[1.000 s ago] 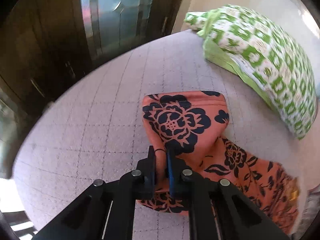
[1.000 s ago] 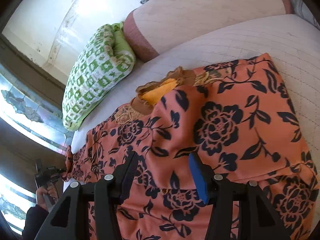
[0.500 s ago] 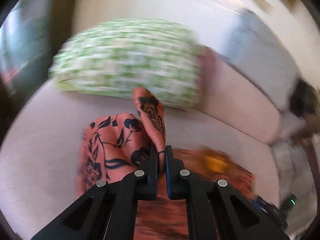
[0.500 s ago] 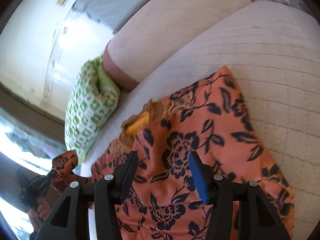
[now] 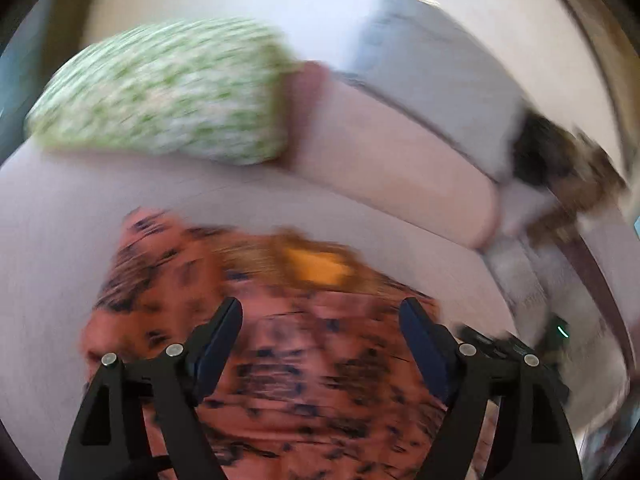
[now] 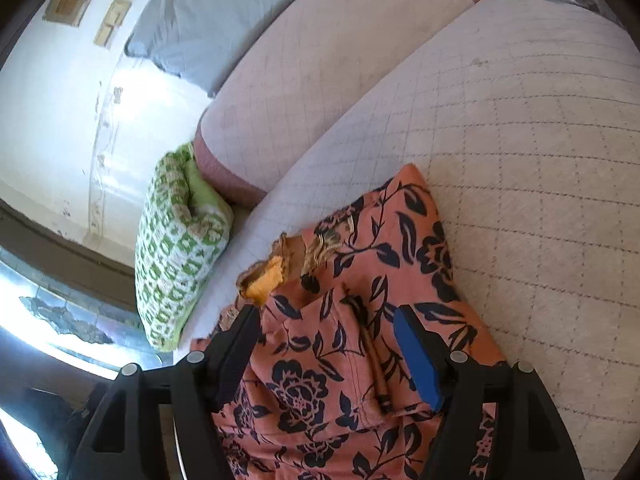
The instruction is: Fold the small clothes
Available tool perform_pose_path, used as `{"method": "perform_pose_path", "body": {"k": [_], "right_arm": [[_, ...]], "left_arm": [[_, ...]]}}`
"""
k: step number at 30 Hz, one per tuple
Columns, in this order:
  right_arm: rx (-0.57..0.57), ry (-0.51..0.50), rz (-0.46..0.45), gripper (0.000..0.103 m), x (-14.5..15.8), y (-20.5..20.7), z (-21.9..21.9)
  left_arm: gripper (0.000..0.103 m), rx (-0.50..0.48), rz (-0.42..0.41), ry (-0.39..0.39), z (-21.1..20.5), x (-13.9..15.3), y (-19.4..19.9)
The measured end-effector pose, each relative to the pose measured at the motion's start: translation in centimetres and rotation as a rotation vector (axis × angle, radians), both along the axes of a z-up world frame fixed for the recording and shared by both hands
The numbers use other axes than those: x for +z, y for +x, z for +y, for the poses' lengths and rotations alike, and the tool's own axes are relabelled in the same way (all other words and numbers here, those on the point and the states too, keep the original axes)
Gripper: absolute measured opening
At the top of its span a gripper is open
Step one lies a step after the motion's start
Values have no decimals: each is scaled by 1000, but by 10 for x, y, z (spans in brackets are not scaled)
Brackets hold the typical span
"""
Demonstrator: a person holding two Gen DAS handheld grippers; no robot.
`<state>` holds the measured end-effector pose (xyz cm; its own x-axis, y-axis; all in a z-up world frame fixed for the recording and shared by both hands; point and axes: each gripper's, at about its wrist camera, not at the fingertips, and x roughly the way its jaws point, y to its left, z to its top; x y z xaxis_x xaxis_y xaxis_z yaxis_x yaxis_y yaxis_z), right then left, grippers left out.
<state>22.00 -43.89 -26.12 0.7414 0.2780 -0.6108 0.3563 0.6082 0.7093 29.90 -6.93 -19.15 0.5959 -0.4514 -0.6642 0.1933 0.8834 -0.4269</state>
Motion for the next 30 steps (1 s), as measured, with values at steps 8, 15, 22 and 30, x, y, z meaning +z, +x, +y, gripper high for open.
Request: {"method": "perform_pose_path", "body": {"k": [8,15,22,30], "right_arm": [[16,70,61,72,-43,21,1],[75,19,84,58,-50,47,30],[251,-411,194,17,-37,58,102],[16,-452,2,10,29,23,62]], "left_arm": [[81,277,86,222,79,-64,24],[81,361,99,320,104,-82,42],[81,374,145,354,109,-92,51],[81,400,84,316,117,-75,45]]}}
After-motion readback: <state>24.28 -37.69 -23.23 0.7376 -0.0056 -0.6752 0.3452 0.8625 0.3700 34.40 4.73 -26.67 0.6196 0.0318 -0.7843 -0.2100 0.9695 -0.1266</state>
